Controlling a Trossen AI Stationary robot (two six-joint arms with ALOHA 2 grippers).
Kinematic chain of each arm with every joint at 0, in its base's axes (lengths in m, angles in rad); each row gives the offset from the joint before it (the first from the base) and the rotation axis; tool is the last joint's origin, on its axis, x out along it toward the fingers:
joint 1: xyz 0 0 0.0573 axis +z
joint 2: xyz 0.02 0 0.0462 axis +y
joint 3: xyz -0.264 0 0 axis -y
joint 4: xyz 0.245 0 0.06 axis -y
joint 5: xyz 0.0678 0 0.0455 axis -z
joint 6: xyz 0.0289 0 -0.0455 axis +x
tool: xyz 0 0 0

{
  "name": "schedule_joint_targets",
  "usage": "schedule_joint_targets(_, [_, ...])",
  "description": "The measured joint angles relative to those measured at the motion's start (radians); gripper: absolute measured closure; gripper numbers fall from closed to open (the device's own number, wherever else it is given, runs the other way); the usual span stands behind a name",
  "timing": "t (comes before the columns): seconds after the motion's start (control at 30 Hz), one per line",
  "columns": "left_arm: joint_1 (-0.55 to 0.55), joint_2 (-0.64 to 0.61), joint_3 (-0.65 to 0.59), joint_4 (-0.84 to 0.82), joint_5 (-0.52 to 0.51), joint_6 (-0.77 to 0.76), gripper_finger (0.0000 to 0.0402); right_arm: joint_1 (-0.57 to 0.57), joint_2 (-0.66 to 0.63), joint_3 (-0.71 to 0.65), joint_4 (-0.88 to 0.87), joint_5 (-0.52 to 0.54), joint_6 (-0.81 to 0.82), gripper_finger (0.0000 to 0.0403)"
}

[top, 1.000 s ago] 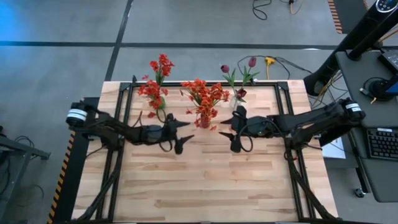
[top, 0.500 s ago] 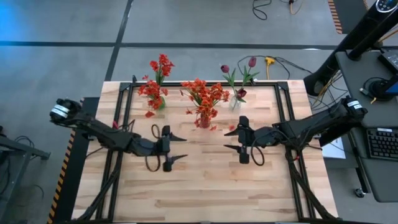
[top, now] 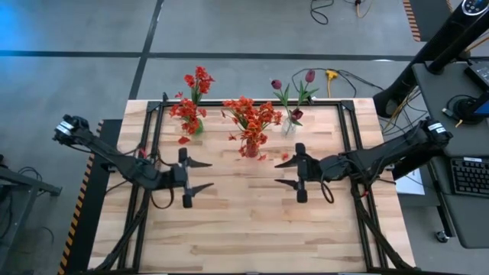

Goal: Sort flowers into vase by color
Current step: Return to Home Position

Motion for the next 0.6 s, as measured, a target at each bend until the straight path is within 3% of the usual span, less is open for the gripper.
schedule_joint_targets(0.07, [0.000,-0.017,0.000,0.011,0.003,-0.018,0.0129,0.000,0.011,-0.009,0.062,0.000,-0.085,0.0204])
schedule_joint_targets(0.17, [0.016,-0.015,-0.004,0.044,0.059,0.124,0.0129,-0.018,0.031,-0.029,0.207,-0.018,-0.197,0.0204])
schedule_joint_targets(0.27, [0.066,-0.014,-0.011,0.157,0.182,0.254,0.0129,-0.058,0.043,-0.057,0.317,-0.138,-0.290,0.0204])
schedule_joint_targets(0.4, [0.164,-0.031,-0.034,0.175,0.288,0.258,0.0129,-0.129,0.041,-0.105,0.353,-0.300,-0.346,0.0204])
schedule_joint_targets(0.6, [0.240,-0.132,-0.134,0.175,0.370,0.225,0.0129,-0.198,-0.028,-0.200,0.412,-0.315,-0.323,0.0204])
